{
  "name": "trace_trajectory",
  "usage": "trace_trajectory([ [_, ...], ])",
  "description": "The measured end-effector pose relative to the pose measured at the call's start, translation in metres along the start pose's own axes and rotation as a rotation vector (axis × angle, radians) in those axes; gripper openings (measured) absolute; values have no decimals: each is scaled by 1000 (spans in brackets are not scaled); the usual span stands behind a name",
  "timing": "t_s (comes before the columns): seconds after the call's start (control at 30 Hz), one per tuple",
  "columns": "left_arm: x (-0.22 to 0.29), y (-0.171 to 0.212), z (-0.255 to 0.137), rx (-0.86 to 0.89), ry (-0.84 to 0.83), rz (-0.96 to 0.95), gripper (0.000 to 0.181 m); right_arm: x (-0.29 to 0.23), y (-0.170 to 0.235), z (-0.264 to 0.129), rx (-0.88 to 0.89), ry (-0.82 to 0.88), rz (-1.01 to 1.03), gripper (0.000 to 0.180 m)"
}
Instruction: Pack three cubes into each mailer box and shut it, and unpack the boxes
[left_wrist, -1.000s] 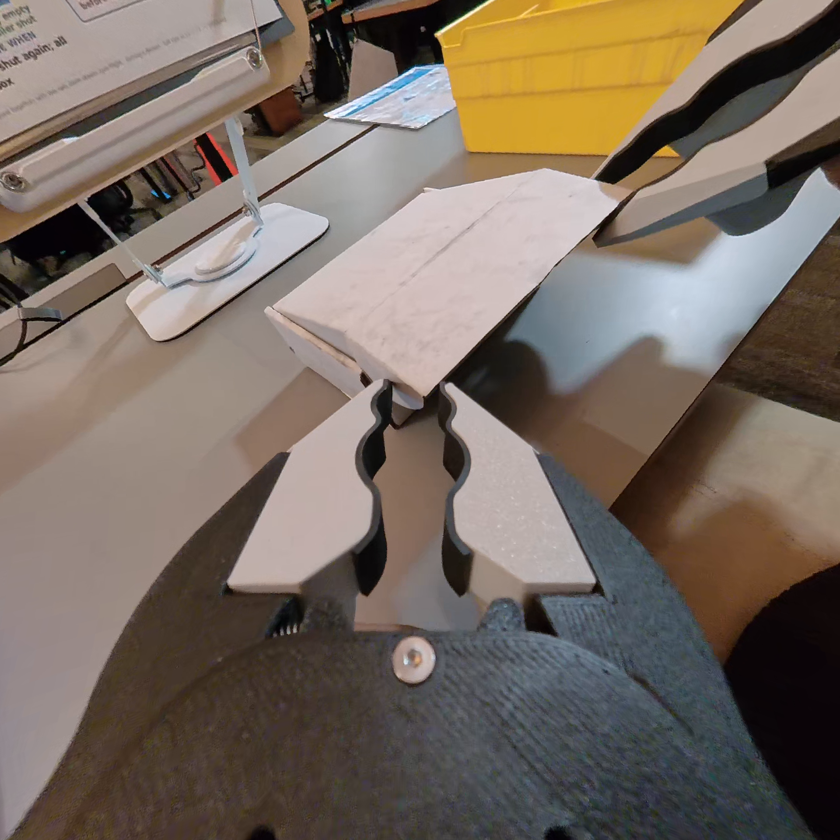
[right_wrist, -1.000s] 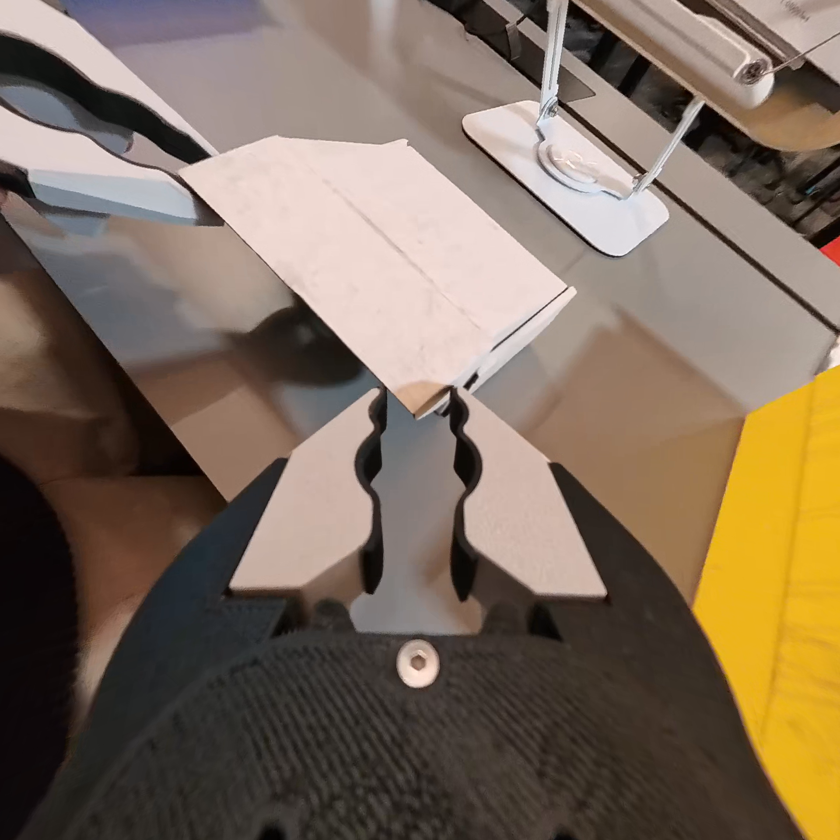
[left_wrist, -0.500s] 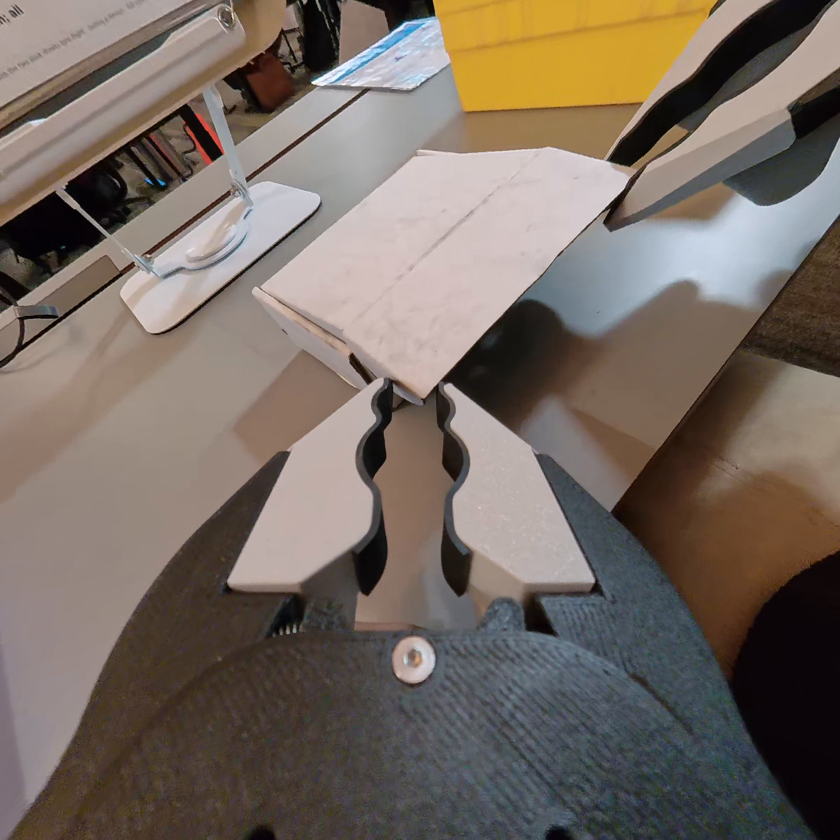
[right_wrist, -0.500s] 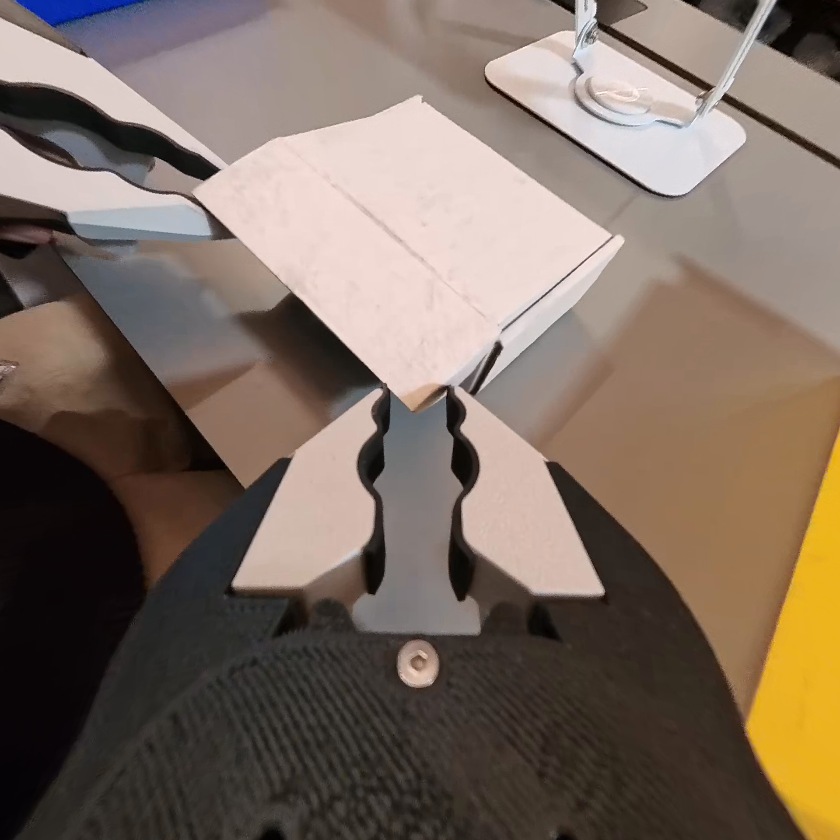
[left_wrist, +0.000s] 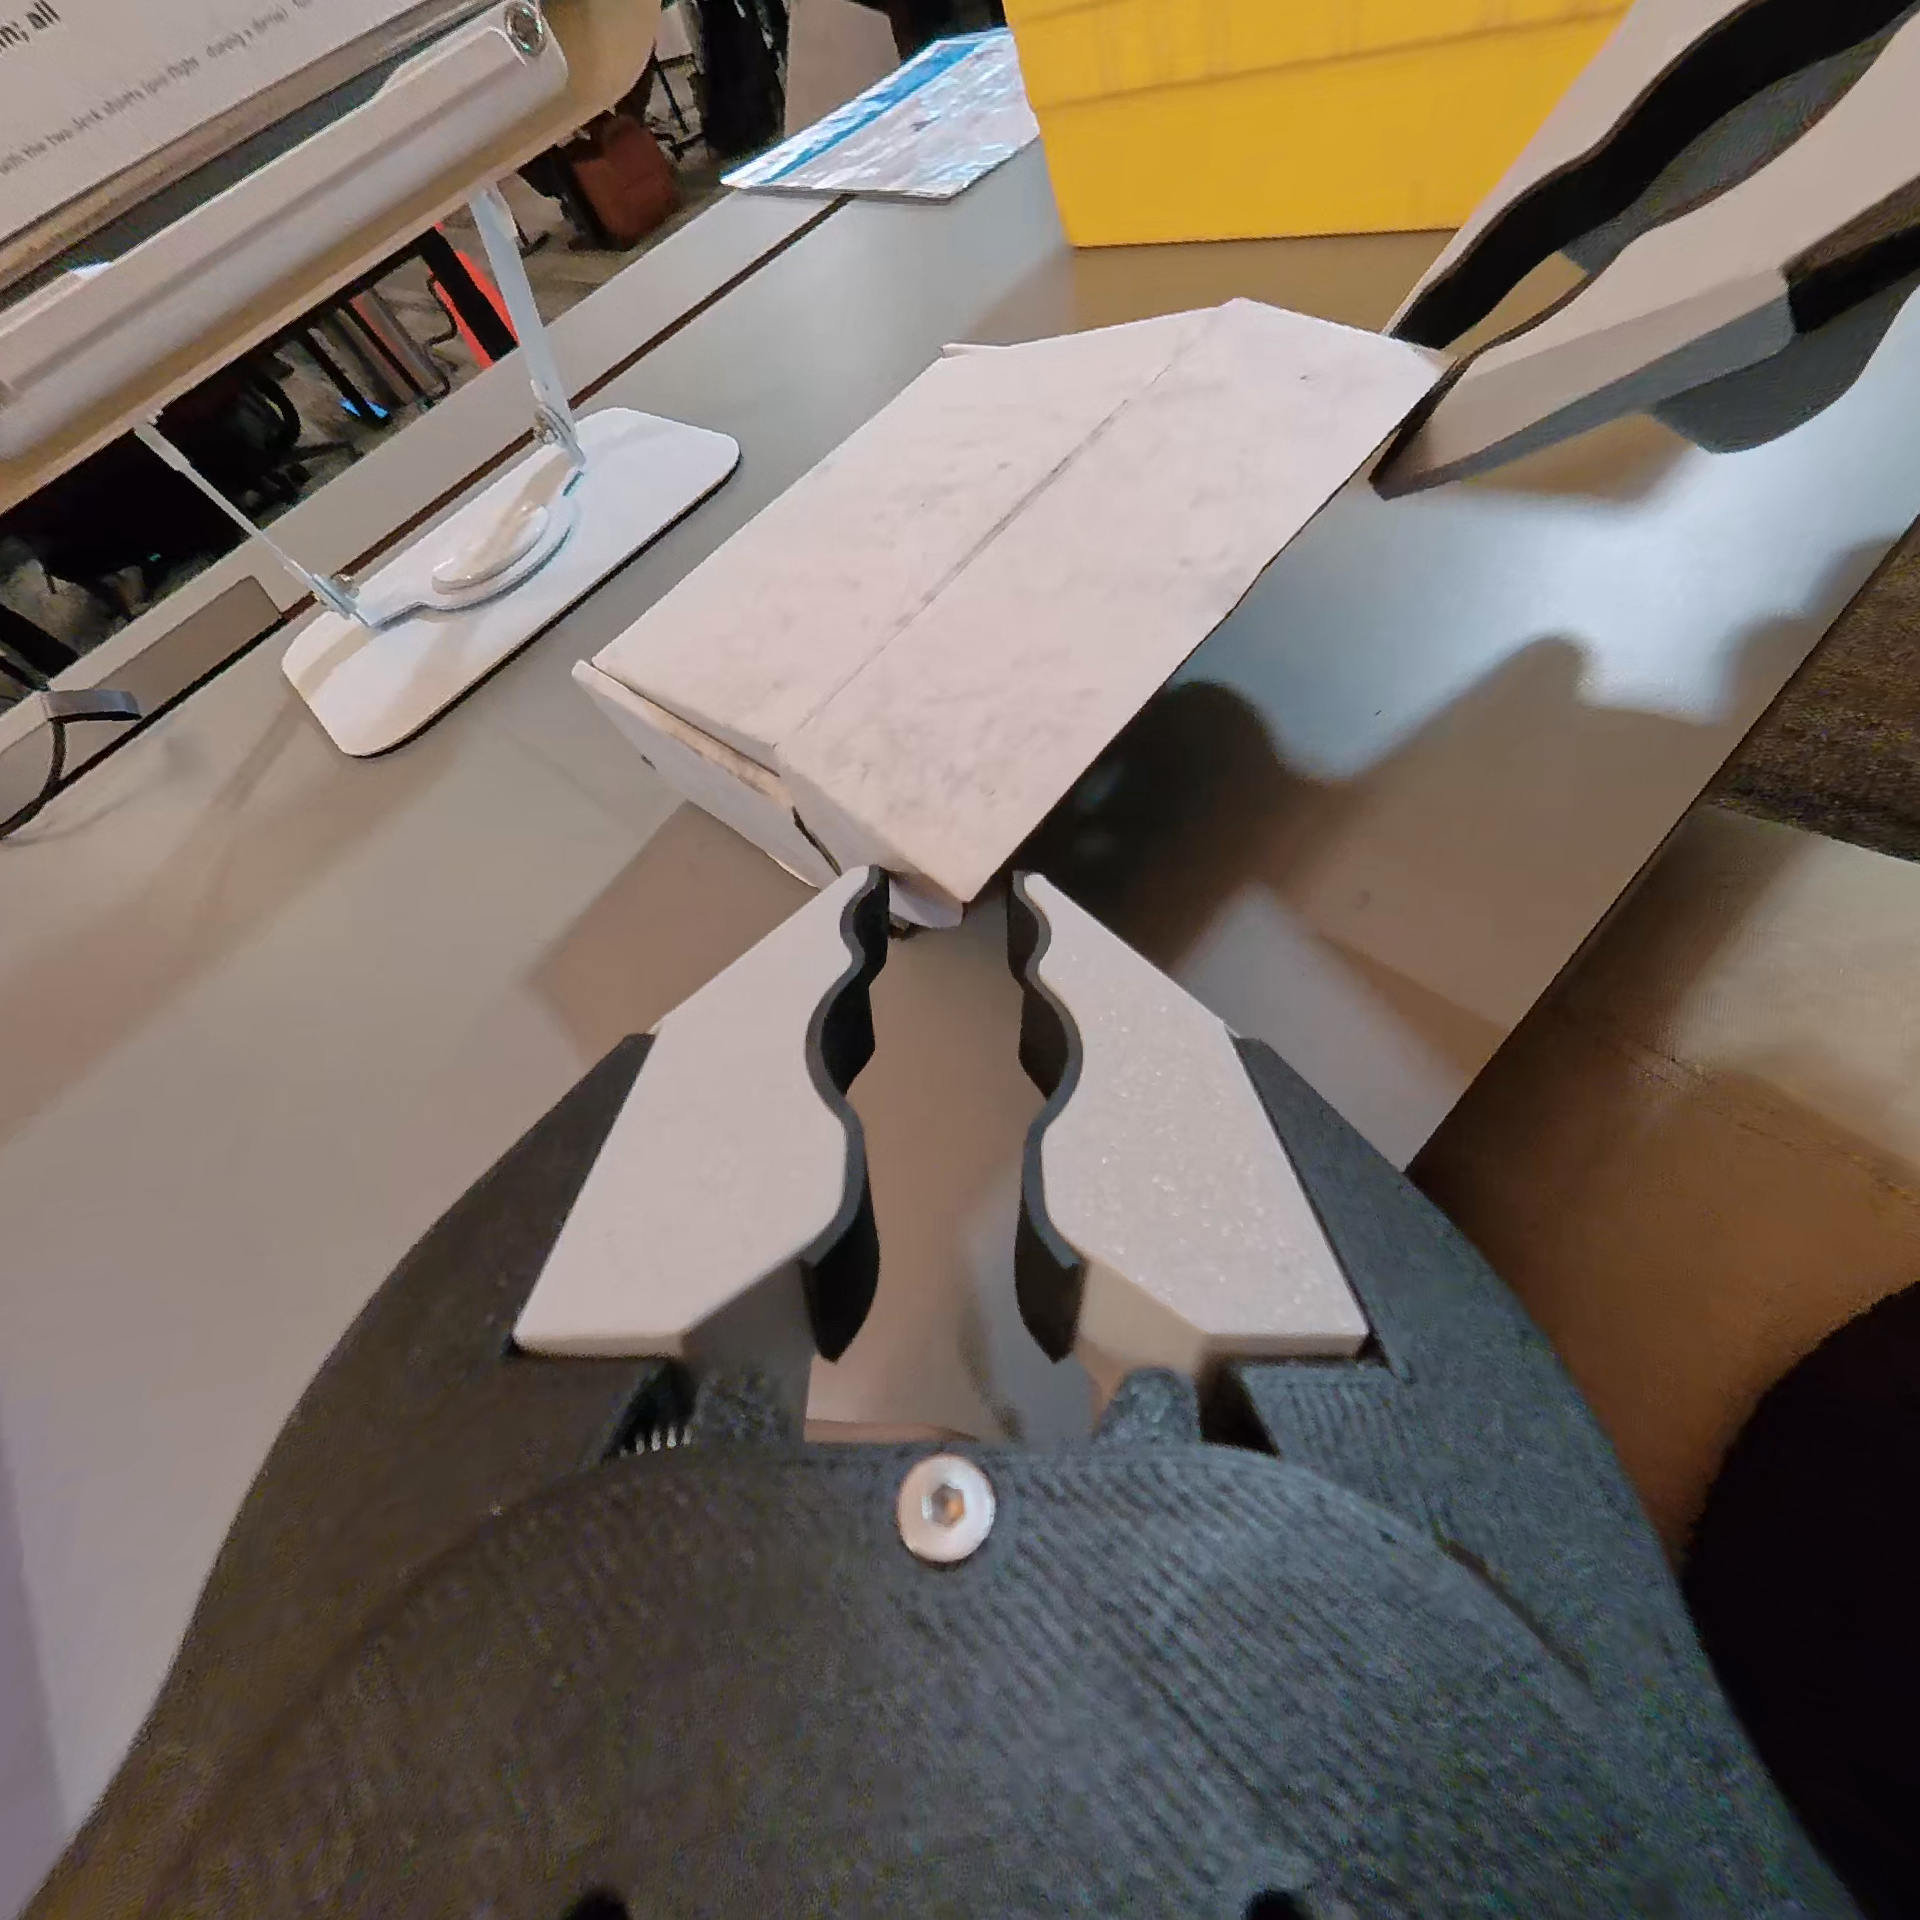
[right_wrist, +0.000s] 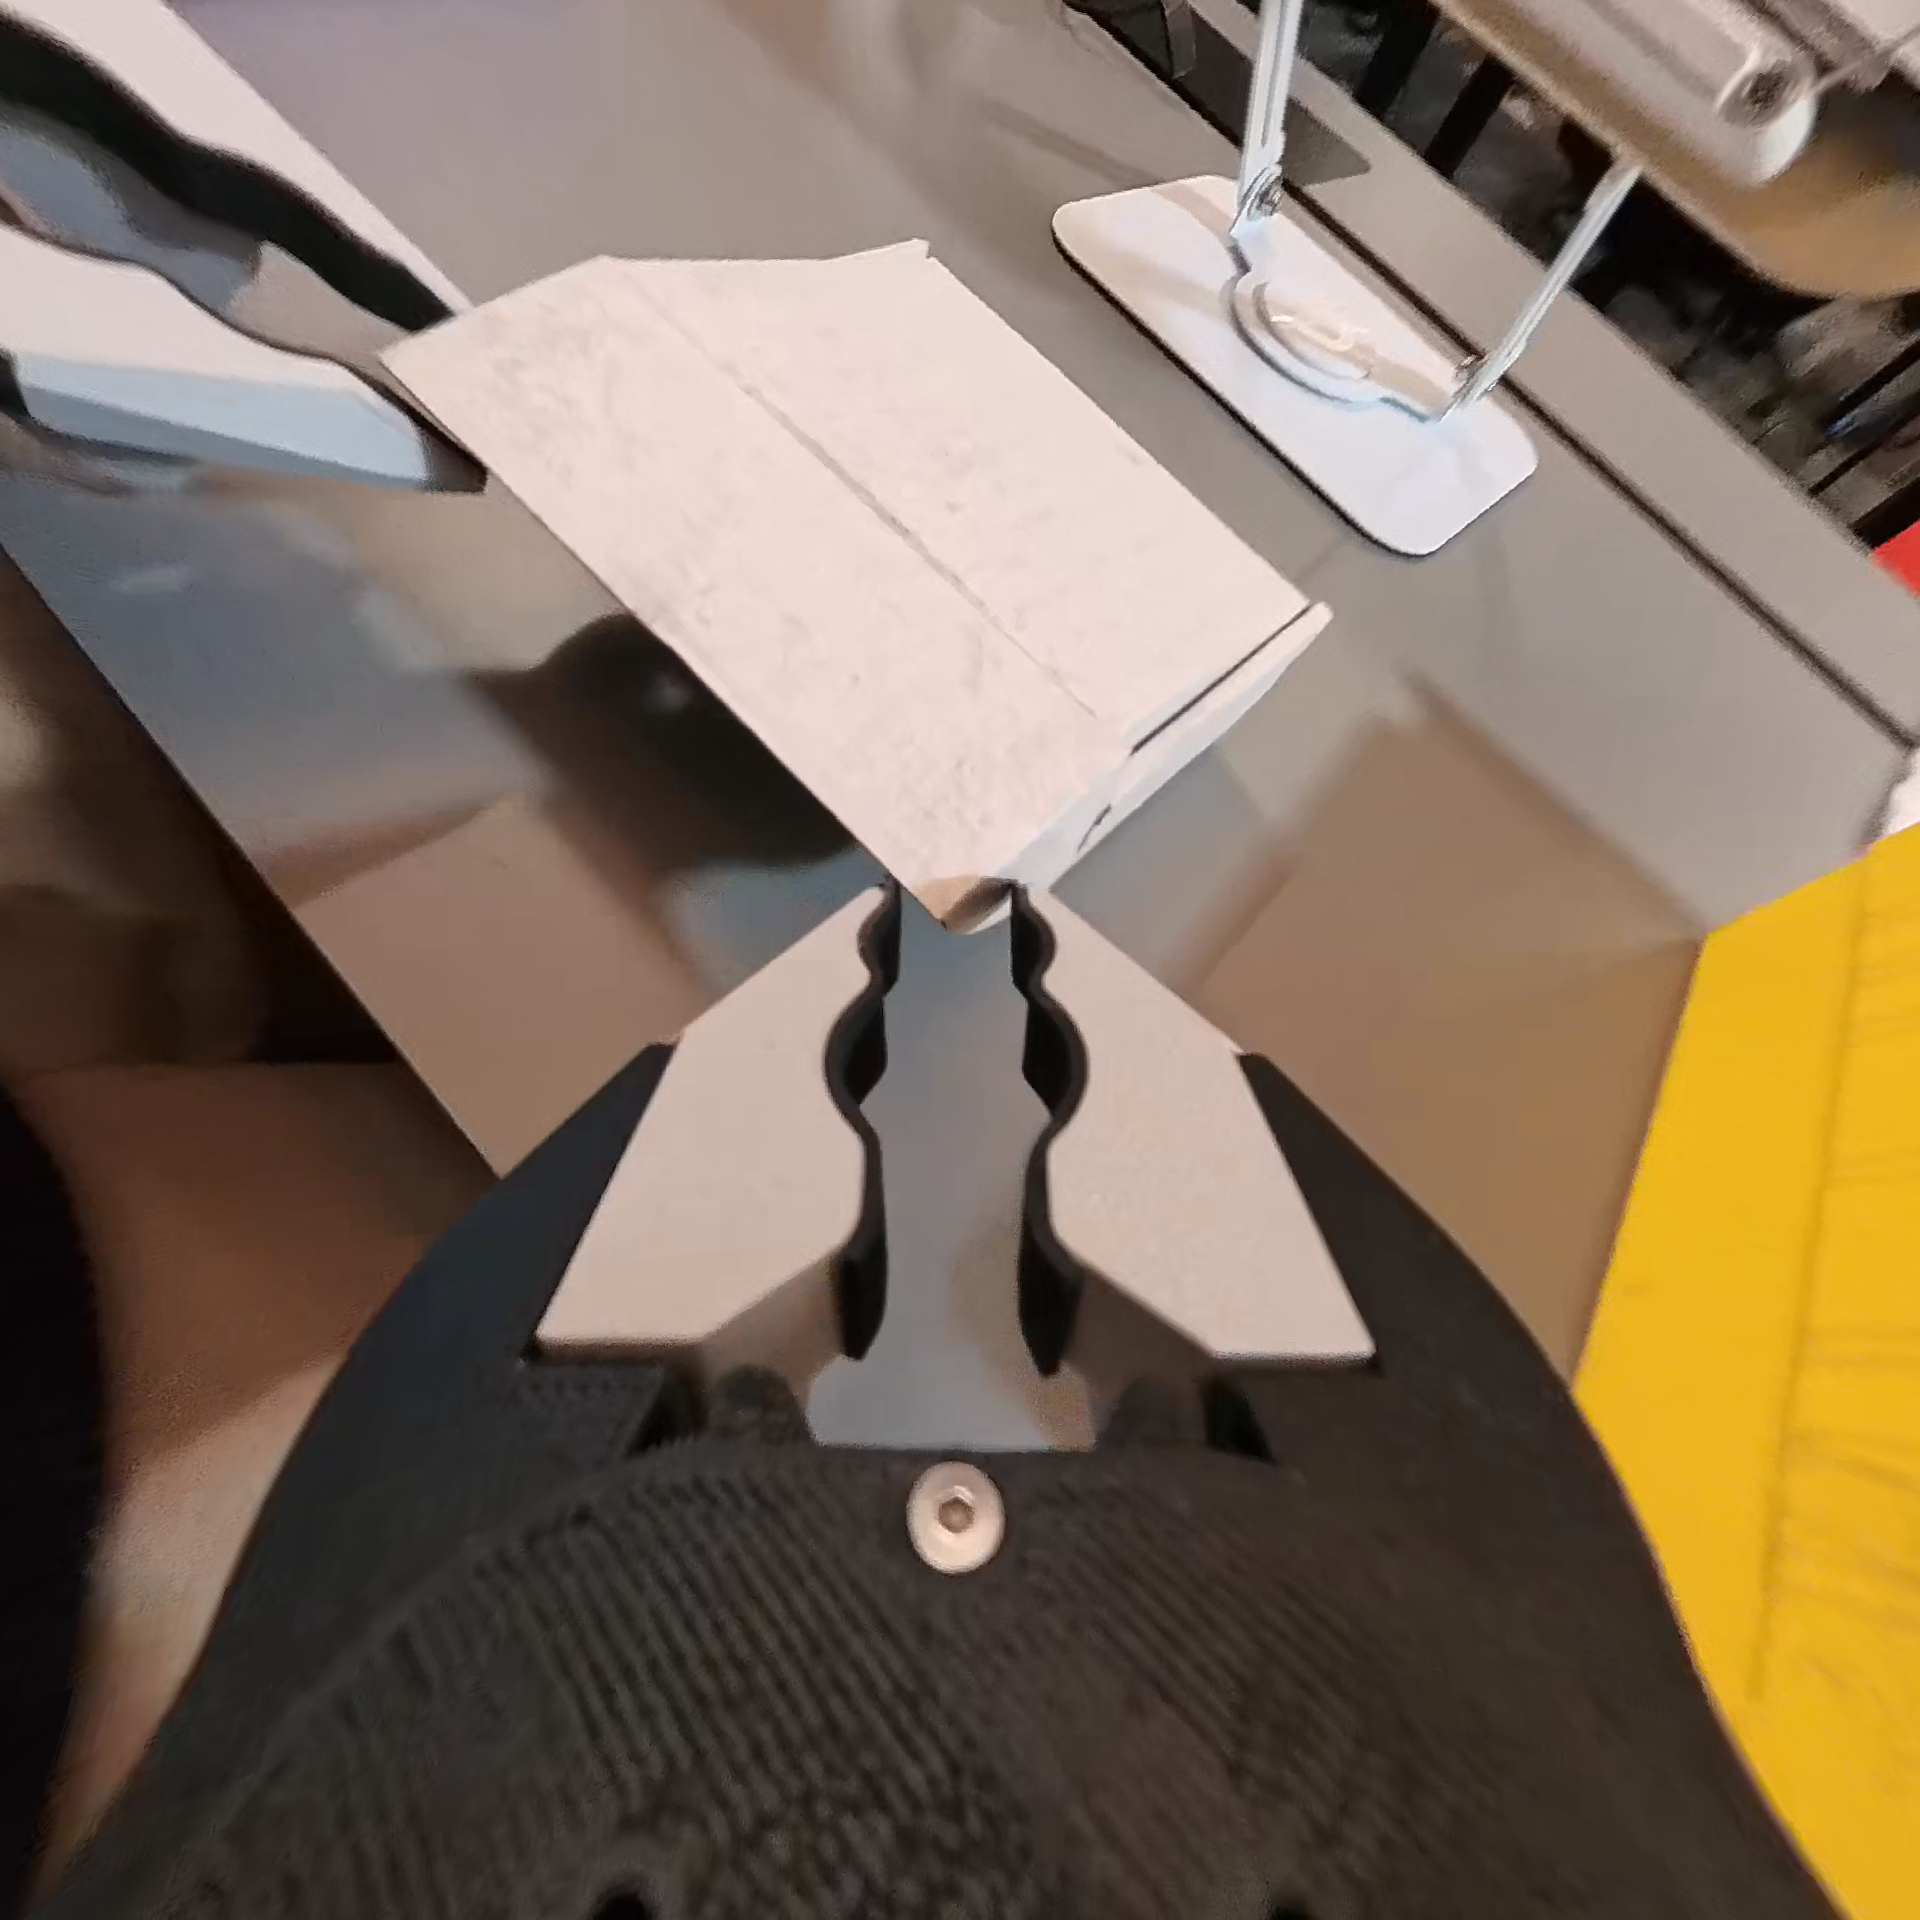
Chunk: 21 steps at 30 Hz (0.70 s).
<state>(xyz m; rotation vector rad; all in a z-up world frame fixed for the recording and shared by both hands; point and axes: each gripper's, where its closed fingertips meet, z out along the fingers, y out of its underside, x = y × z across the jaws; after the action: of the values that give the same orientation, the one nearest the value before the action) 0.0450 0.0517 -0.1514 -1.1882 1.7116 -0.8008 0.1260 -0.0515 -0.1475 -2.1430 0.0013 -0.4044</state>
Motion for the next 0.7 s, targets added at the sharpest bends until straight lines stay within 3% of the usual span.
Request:
trace_trajectory([
  [0.17,0,0,0,2,-3,1,20,-1,2,1,-13,21,-58,18],
  [0.47,1,1,1,-3,5,7,20,-3,3,4,33,-101,173,22],
  [0.7,4,2,2,-14,19,0,18,-2,10,10,3,-89,156,21],
])
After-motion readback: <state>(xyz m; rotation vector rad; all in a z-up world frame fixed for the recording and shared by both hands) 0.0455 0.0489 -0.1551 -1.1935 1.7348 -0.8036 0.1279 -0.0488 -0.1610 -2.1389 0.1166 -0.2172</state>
